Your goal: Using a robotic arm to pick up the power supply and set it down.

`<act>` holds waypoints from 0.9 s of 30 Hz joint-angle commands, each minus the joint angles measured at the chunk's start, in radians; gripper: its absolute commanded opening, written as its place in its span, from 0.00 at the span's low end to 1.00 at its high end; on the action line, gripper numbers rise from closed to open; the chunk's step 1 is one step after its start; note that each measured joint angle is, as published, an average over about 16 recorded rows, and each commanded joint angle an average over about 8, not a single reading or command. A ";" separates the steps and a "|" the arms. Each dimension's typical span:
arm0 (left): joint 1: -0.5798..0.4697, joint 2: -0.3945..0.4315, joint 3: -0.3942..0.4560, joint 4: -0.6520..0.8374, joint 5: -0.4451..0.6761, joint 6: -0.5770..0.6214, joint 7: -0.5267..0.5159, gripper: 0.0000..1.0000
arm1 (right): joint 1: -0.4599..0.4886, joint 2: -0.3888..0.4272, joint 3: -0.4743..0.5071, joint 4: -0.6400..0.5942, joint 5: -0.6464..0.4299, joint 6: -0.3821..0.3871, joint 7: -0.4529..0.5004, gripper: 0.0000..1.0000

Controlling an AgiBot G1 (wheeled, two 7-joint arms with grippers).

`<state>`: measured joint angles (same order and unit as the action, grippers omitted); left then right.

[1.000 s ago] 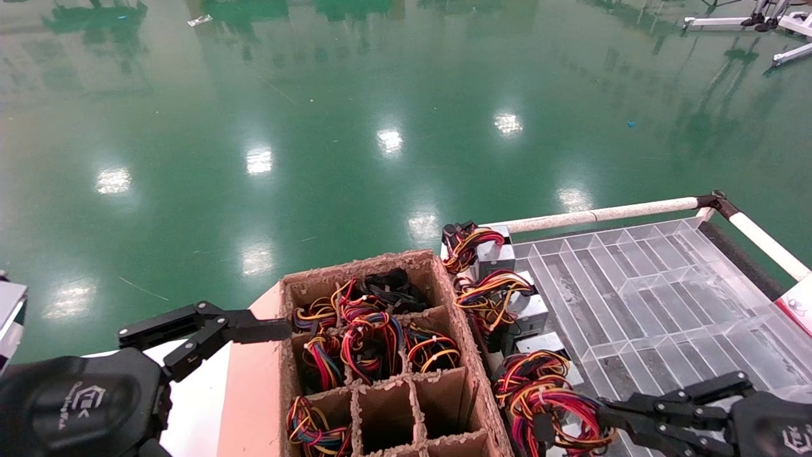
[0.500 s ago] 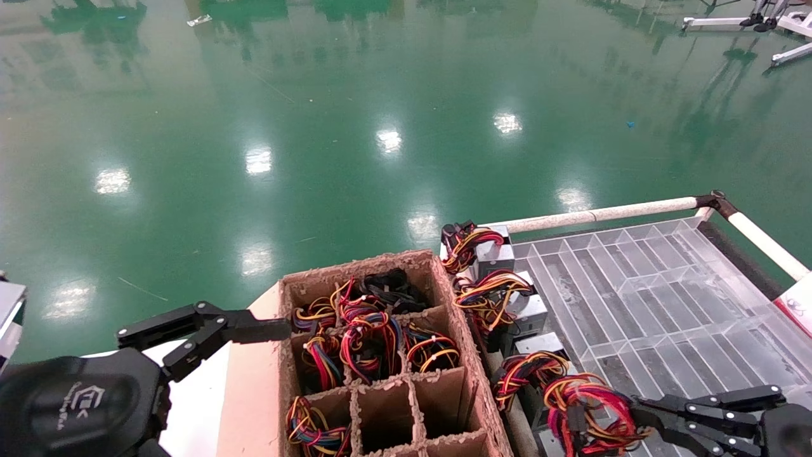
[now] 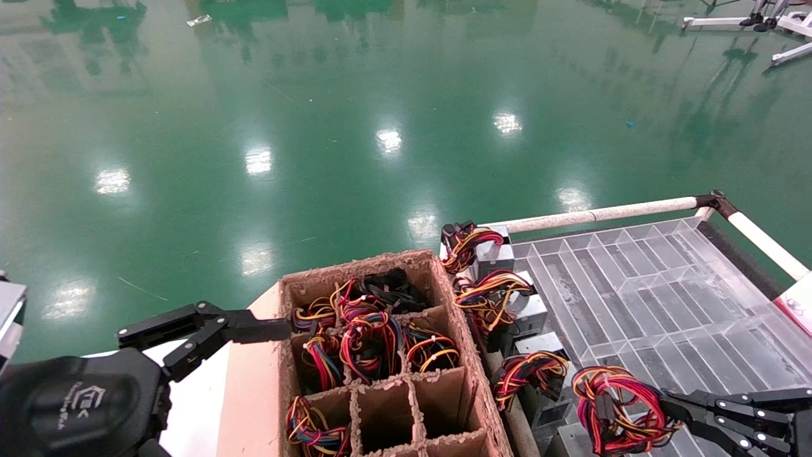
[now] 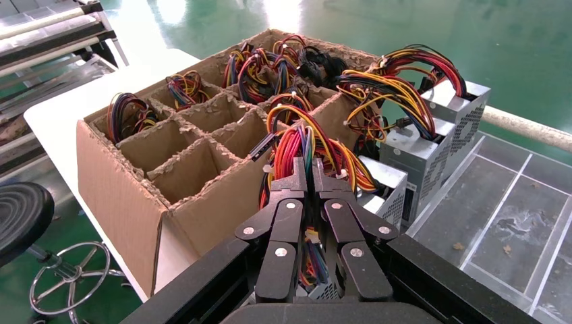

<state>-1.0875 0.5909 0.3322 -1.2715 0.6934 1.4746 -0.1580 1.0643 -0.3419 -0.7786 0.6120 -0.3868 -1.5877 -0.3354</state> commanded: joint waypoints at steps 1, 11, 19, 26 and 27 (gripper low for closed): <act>0.000 0.000 0.000 0.000 0.000 0.000 0.000 1.00 | -0.002 0.002 -0.003 -0.005 0.005 0.000 -0.002 1.00; 0.000 0.000 0.000 0.000 0.000 0.000 0.000 1.00 | -0.001 0.001 -0.001 0.000 0.001 0.001 -0.001 1.00; 0.000 0.000 0.000 0.000 0.000 0.000 0.000 1.00 | 0.000 0.000 0.001 0.004 -0.002 0.002 0.000 1.00; 0.000 0.000 0.000 0.000 0.000 0.000 0.000 1.00 | 0.003 0.005 0.002 0.054 0.004 0.020 0.007 1.00; 0.000 0.000 0.000 0.000 0.000 0.000 0.000 1.00 | 0.002 0.009 0.002 0.069 0.006 0.023 0.010 1.00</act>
<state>-1.0876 0.5909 0.3323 -1.2712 0.6933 1.4746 -0.1579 1.0633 -0.3266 -0.7747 0.6911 -0.3746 -1.5653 -0.3243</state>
